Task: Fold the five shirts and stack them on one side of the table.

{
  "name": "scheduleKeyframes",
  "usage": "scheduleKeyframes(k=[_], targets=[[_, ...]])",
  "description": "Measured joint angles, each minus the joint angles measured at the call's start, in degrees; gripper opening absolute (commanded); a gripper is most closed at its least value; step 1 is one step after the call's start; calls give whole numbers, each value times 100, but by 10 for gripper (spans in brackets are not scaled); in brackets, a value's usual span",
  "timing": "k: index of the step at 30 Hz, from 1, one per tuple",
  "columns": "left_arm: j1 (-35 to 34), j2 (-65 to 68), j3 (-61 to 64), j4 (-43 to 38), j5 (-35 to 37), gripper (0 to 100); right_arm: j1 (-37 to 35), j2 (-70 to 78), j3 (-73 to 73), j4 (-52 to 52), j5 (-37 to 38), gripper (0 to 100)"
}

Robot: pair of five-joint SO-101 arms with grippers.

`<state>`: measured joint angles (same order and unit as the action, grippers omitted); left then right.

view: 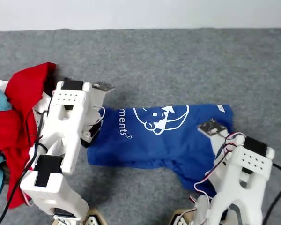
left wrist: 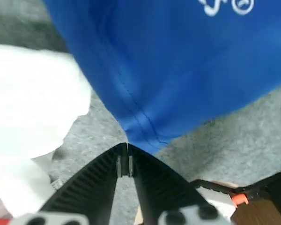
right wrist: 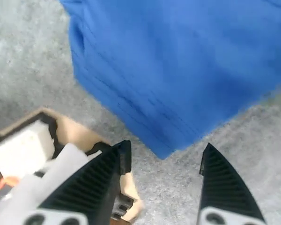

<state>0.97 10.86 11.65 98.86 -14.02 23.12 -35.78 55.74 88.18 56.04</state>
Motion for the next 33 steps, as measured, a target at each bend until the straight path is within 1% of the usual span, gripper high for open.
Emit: scheduleKeyframes(k=[4, 7, 10, 16, 18, 20, 24, 25, 28, 33], targets=[[0, 0, 255, 0, 0, 4, 0, 0, 290, -35, 782, 248], [0, 0, 422, 0, 105, 4, 0, 0, 422, -211, 1160, 248], [0, 0, 448, 0, 237, 4, -176, 0, 615, -422, 1275, 248], [0, 0, 448, 0, 264, 4, -941, 0, 1073, -985, 1292, 247], [0, 0, 448, 0, 264, 4, -1073, -9, 1266, -1266, 1292, 243], [0, 0, 448, 0, 264, 4, -1116, -9, 1415, -1600, 1292, 200], [0, 0, 448, 0, 264, 4, -1108, -18, 1486, -2119, 1301, 37], [0, 0, 448, 0, 264, 4, -1108, -18, 1486, -2215, 1301, 15], [0, 0, 448, 0, 264, 4, -1116, -70, 1486, -2409, 1301, 10], [0, 0, 448, 0, 264, 4, -1116, -70, 1459, -2400, 1310, 10]])
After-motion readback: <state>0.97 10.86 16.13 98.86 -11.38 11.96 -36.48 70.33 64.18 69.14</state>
